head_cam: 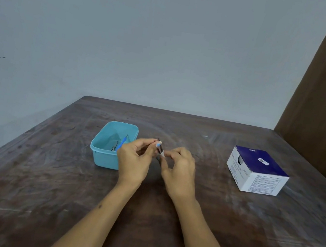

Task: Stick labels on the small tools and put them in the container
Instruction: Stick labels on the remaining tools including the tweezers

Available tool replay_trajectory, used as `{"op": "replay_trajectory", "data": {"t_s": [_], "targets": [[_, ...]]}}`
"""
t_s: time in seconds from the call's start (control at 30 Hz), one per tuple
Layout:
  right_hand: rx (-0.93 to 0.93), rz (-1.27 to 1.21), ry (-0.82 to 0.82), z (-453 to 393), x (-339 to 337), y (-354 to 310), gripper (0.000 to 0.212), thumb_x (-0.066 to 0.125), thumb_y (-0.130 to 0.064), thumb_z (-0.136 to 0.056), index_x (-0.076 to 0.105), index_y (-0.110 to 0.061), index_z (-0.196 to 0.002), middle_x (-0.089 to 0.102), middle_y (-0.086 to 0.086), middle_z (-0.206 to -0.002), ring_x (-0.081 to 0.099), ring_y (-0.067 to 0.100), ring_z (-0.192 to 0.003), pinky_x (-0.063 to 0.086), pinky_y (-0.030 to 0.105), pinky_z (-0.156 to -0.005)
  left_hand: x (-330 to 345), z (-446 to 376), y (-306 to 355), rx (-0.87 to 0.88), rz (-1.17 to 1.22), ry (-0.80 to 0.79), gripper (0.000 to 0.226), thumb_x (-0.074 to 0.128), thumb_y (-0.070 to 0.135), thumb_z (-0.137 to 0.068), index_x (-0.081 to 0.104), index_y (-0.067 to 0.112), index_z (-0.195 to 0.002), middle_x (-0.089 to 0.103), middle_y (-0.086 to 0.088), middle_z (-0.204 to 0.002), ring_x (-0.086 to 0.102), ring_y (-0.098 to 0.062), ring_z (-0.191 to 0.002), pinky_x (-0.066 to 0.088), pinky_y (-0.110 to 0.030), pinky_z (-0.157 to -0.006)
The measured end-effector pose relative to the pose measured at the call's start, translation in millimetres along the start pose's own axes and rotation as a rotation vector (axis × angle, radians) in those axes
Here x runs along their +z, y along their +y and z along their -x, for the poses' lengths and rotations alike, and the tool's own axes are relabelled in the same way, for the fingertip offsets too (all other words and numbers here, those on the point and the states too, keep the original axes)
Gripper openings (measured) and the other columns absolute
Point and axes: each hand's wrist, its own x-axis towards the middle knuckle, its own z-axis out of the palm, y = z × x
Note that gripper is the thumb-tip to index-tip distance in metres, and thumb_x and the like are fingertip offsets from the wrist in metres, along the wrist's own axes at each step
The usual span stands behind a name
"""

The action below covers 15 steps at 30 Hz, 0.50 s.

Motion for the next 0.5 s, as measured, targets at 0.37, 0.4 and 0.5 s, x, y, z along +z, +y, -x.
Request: {"op": "replay_trajectory", "data": {"t_s": [0.37, 0.4, 0.5], "targets": [[-0.020, 0.052, 0.006, 0.3, 0.3, -2.3, 0.008, 0.069, -0.015, -0.082, 0.071, -0.014, -0.089, 0.059, 0.001, -0.087, 0.051, 0.015, -0.085, 0.036, 0.028, -0.082, -1.5, -0.3, 5.4, 0.038, 0.015, 0.030, 0.015, 0.068, 0.008, -0.081, 0.070, 0.015, -0.094, 0.072, -0.001, -0.080, 0.071, -0.009, -0.071, 0.057, -0.019, -0.066], [-0.024, 0.058, 0.014, 0.0, 0.6, -3.0, 0.008, 0.068, -0.015, -0.082, 0.071, -0.015, -0.090, 0.059, 0.001, -0.087, 0.051, 0.015, -0.085, 0.036, 0.028, -0.082, -1.6, -0.5, 5.6, 0.034, 0.019, 0.033, 0.015, 0.068, 0.008, -0.081, 0.070, 0.013, -0.094, 0.072, -0.001, -0.080, 0.070, -0.009, -0.071, 0.057, -0.018, -0.066], [0.041, 0.103, -0.067, 0.6, 0.8, -0.3, 0.012, 0.062, -0.020, -0.088, 0.071, -0.017, -0.096, 0.058, 0.000, -0.091, 0.050, 0.016, -0.090, 0.036, 0.031, -0.086, -1.7, -0.6, 5.0, 0.028, 0.026, 0.049, 0.015, 0.068, 0.008, -0.081, 0.070, 0.009, -0.095, 0.071, -0.002, -0.080, 0.070, -0.009, -0.071, 0.057, -0.018, -0.066]]}}
